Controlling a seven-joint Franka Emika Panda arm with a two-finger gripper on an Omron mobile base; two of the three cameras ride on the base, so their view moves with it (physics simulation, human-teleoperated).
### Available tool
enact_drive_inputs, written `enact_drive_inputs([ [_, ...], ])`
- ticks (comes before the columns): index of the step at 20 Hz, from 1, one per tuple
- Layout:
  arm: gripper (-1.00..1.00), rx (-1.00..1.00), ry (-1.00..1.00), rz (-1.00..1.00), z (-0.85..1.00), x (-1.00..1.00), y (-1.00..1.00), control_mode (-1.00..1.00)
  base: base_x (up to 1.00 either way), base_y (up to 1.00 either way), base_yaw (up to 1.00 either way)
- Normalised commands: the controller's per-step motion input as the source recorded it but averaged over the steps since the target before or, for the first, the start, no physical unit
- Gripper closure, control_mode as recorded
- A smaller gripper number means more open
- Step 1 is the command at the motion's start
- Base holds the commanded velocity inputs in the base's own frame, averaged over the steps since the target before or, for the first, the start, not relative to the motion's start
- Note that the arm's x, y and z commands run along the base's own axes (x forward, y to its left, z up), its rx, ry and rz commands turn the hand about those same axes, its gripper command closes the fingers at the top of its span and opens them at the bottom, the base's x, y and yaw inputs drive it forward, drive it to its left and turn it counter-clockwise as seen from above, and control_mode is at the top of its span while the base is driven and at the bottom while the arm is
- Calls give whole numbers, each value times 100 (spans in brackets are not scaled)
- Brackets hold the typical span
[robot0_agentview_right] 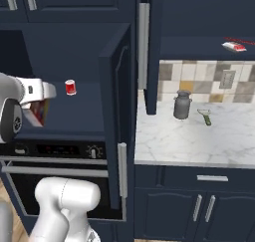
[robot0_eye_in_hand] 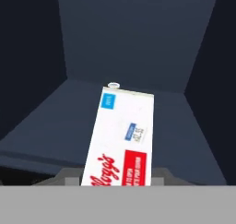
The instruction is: Pick the cereal and bar from the counter and place them in the cabinets closest to them.
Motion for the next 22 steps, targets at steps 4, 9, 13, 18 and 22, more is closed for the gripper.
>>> enact_drive_inputs([
  [4,100,3,13,-6,-4,49,7,-100,0,0,0],
  [9,100,0,11,-6,-18,38,13,-100,0,0,0],
  [13,100,0,9,-6,-28,33,15,-100,0,0,0],
  [18,100,0,8,-5,-29,30,14,-100,0,0,0],
  [22,100,-1,3,-4,-21,33,11,-100,0,0,0],
])
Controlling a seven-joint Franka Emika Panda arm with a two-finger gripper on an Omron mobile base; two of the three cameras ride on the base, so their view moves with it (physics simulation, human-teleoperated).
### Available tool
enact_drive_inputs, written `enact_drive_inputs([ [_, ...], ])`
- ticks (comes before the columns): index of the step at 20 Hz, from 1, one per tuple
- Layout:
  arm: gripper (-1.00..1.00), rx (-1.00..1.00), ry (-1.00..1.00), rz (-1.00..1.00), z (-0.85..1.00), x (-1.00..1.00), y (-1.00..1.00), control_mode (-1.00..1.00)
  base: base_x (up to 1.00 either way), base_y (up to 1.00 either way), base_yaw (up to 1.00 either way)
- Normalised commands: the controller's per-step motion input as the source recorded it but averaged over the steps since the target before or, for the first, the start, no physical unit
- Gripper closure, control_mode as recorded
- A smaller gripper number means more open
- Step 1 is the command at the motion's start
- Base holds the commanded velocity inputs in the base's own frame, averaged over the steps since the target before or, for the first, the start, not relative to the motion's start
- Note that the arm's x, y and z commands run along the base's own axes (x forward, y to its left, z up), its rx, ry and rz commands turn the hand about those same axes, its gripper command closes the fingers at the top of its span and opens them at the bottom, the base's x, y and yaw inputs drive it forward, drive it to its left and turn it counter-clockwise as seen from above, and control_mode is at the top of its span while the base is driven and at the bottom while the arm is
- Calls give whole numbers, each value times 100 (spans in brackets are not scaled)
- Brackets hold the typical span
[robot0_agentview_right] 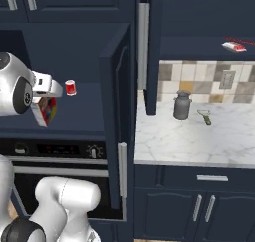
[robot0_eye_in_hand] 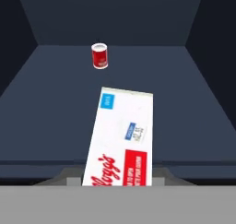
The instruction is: Pick the cereal and bar from the counter and place them in the cabinets closest to them.
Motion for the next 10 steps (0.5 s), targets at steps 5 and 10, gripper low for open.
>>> enact_drive_inputs([
  [5,100,0,2,-3,-11,40,4,-100,0,0,0],
  [10,100,-1,2,-3,-14,40,4,-100,0,0,0],
])
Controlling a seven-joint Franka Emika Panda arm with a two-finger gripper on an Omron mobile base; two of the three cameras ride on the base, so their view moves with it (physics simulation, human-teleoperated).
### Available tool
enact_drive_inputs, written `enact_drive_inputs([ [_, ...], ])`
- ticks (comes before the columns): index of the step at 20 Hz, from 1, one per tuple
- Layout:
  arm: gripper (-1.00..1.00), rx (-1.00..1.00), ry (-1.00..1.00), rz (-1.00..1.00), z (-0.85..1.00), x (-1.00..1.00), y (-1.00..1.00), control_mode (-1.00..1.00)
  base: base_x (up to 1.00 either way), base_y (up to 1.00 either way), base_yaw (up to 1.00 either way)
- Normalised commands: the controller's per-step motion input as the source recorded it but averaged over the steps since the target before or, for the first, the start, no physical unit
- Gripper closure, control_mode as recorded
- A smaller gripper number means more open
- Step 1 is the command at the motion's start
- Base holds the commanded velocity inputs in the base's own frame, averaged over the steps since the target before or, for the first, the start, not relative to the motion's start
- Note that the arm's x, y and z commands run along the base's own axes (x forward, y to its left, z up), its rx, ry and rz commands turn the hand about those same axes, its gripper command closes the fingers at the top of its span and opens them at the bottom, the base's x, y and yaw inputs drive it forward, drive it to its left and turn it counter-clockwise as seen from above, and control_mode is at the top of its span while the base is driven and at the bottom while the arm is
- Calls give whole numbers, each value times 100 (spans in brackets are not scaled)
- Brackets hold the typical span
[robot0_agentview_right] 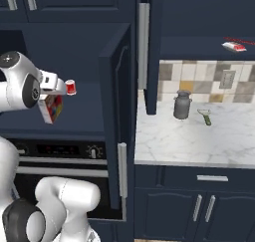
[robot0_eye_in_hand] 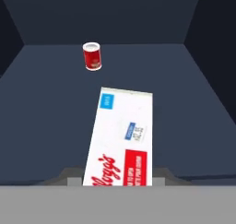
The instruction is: Pick the cereal and bar from the counter and place them in the cabinets closest to them.
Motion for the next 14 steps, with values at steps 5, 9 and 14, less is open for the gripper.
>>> enact_drive_inputs([
  [5,100,0,3,-3,-19,36,6,-100,0,0,0],
  [9,100,0,2,-3,-17,37,6,-100,0,0,0],
  [14,100,0,1,-3,-15,39,4,-100,0,0,0],
])
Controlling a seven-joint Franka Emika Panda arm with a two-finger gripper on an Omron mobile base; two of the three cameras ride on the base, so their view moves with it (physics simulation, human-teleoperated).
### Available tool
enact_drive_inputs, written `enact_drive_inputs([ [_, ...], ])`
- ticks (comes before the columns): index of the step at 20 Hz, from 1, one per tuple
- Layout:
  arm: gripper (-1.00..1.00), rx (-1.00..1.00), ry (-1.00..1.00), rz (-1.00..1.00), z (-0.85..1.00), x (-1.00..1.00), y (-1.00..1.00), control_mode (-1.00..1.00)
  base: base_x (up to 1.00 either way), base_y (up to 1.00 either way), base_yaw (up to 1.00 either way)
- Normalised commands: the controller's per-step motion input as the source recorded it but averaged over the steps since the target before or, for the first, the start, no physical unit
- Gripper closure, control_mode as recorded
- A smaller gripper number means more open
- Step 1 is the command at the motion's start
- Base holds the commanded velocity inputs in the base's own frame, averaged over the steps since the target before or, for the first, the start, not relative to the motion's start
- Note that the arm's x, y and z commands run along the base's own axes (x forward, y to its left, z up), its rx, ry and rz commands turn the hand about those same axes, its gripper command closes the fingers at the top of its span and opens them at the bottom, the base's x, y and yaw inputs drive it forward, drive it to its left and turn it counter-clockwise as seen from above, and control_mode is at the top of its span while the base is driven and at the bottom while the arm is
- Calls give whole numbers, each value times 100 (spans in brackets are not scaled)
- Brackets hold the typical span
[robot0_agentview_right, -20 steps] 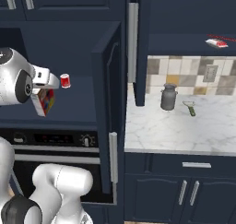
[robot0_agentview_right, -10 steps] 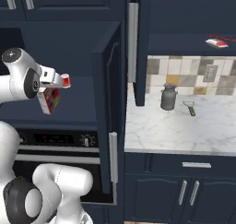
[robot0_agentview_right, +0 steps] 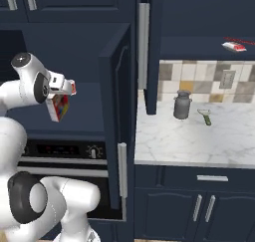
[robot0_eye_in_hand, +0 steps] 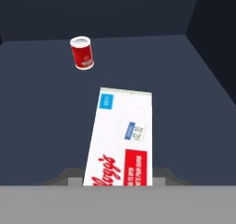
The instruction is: Pick the cereal and bar from the counter and place them in the cabinets closest to them.
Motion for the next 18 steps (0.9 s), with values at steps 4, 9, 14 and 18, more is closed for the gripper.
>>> enact_drive_inputs([
  [4,100,0,2,-3,-18,37,3,-100,0,0,0],
  [9,100,0,2,-3,-18,38,4,-100,0,0,0],
  [14,100,0,1,-3,-17,41,4,-100,0,0,0],
  [18,100,0,2,-3,-16,42,4,-100,0,0,0],
])
